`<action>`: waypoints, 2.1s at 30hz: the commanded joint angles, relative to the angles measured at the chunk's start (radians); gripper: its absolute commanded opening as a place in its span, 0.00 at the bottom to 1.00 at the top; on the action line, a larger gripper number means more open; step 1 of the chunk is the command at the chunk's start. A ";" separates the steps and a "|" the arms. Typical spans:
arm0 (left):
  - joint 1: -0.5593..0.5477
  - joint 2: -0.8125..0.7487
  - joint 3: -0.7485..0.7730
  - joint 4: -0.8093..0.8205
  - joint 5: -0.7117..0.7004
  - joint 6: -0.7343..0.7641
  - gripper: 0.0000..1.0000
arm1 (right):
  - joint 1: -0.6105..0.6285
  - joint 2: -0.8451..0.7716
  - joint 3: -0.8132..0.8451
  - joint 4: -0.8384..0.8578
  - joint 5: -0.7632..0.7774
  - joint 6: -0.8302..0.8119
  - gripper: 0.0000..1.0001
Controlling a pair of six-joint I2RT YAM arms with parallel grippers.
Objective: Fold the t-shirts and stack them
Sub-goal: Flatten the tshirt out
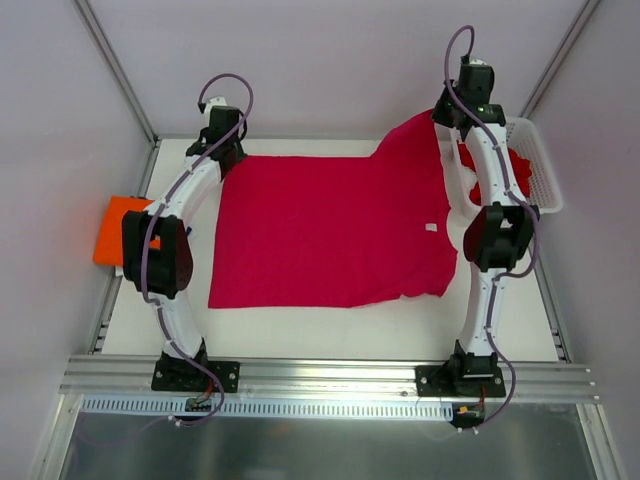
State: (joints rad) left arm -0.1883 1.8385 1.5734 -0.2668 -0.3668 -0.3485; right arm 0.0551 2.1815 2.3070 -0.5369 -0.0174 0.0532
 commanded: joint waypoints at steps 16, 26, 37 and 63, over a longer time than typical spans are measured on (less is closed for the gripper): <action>-0.088 -0.490 0.086 0.087 0.232 0.094 0.00 | 0.012 -0.514 -0.057 0.215 -0.232 0.118 0.01; -0.223 -0.834 0.337 -0.070 0.364 0.085 0.00 | 0.025 -0.899 0.113 0.189 -0.296 0.122 0.00; -0.221 -0.893 0.628 -0.192 0.582 -0.007 0.00 | 0.023 -1.006 0.163 0.262 -0.306 0.209 0.01; -0.065 -0.477 -0.322 0.230 0.057 -0.055 0.00 | -0.032 -0.562 -0.526 0.440 -0.225 0.077 0.00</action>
State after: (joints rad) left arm -0.2935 1.2701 1.2106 -0.2119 -0.2279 -0.3733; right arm 0.0418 1.4559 1.7470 -0.1581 -0.2436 0.1513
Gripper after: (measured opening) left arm 0.008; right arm 0.010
